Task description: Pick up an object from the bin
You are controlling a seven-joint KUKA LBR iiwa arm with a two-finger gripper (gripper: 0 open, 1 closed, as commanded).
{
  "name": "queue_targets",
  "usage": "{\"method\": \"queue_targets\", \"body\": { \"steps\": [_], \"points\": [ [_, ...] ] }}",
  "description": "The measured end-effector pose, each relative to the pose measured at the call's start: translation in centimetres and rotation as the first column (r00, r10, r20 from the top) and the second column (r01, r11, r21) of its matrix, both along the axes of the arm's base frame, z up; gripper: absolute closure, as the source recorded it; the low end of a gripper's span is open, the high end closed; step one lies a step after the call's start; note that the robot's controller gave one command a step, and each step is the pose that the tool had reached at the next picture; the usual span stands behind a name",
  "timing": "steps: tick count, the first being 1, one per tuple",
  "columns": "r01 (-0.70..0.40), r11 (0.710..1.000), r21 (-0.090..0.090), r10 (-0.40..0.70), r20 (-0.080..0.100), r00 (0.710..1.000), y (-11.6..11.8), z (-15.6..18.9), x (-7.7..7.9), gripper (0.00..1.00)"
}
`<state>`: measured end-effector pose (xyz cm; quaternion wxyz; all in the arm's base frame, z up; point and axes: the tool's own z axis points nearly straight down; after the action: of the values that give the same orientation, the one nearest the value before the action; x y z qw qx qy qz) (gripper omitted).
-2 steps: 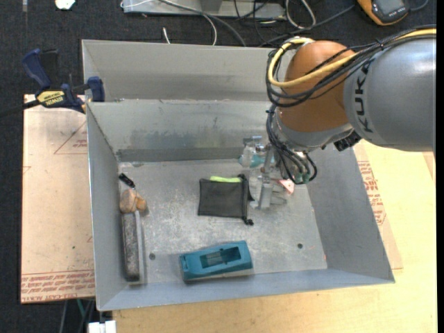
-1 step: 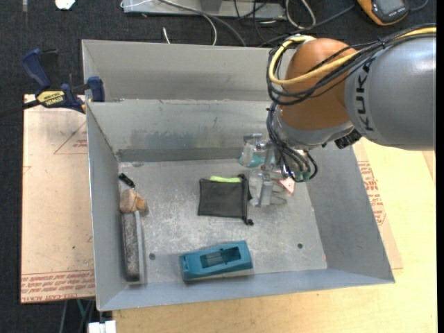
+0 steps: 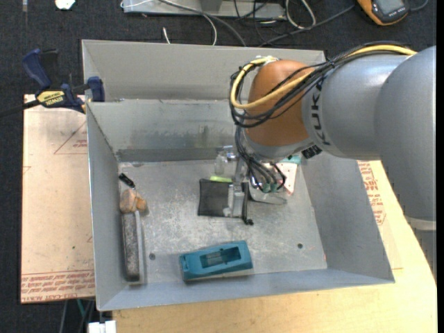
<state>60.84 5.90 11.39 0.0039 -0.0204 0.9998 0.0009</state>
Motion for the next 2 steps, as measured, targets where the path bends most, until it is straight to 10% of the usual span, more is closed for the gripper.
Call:
{"method": "queue_targets", "body": {
  "steps": [1,2],
  "points": [
    [0.079,0.997,0.002,-0.079,0.009,0.997,0.00,-4.25,-0.63,1.00],
    [0.079,0.997,0.002,-0.079,0.009,0.997,0.00,-4.25,-0.63,1.00]
  ]
}}
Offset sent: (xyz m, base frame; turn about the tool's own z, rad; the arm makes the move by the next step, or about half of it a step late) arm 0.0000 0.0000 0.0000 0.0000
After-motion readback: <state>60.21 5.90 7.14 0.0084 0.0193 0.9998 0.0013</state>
